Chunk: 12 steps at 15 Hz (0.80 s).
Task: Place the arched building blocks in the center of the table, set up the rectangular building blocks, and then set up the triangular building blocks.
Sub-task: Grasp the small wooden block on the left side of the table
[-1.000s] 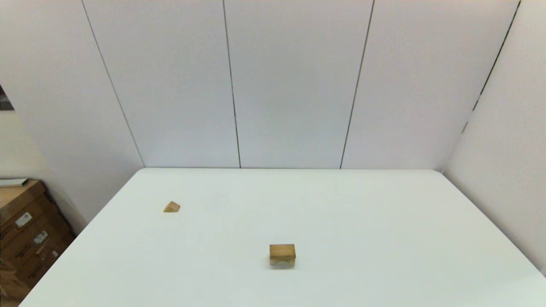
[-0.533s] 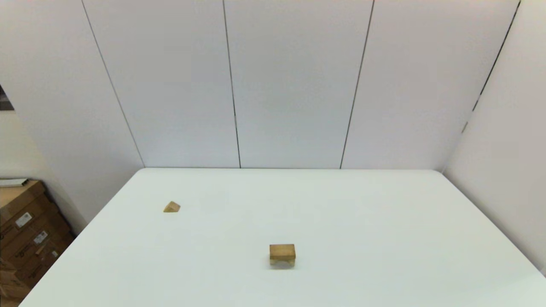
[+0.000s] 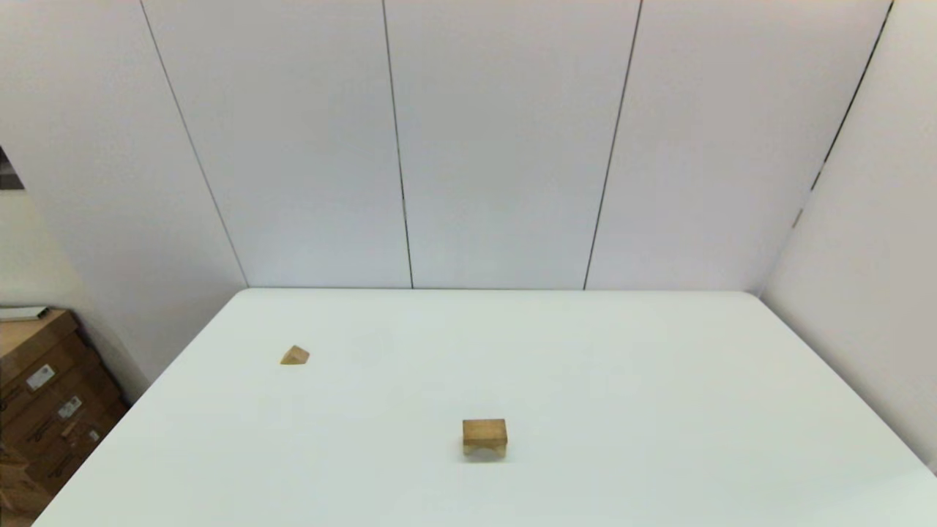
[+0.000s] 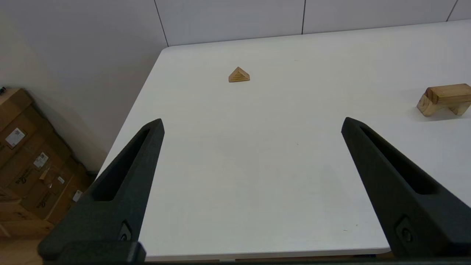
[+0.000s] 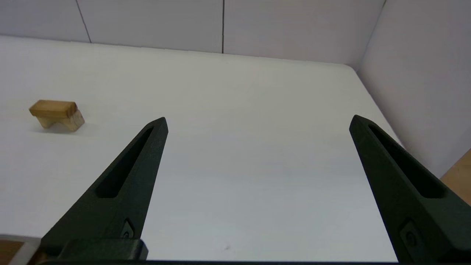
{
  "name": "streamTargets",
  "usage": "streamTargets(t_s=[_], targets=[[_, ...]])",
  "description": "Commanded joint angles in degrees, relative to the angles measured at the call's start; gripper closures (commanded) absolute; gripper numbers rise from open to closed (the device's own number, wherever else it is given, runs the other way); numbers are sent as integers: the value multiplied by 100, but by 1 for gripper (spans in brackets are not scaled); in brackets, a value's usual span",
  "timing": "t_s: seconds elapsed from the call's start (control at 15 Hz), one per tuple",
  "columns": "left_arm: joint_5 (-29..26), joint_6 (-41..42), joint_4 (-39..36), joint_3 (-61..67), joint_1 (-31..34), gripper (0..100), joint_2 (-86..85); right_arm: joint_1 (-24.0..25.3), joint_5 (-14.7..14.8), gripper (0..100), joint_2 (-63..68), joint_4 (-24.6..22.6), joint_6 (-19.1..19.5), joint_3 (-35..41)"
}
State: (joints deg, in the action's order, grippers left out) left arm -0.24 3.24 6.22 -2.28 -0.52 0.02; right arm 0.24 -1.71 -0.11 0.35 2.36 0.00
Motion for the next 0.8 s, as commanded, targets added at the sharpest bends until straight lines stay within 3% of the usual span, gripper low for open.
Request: streamTargets(t_s=[0.07,0.8], targets=[[-2,1,2,-1,0,0,6,2,4,0,2,-9,-61,9],[-2,1,2,-1,0,0,6,2,4,0,2,-9,-61,9]])
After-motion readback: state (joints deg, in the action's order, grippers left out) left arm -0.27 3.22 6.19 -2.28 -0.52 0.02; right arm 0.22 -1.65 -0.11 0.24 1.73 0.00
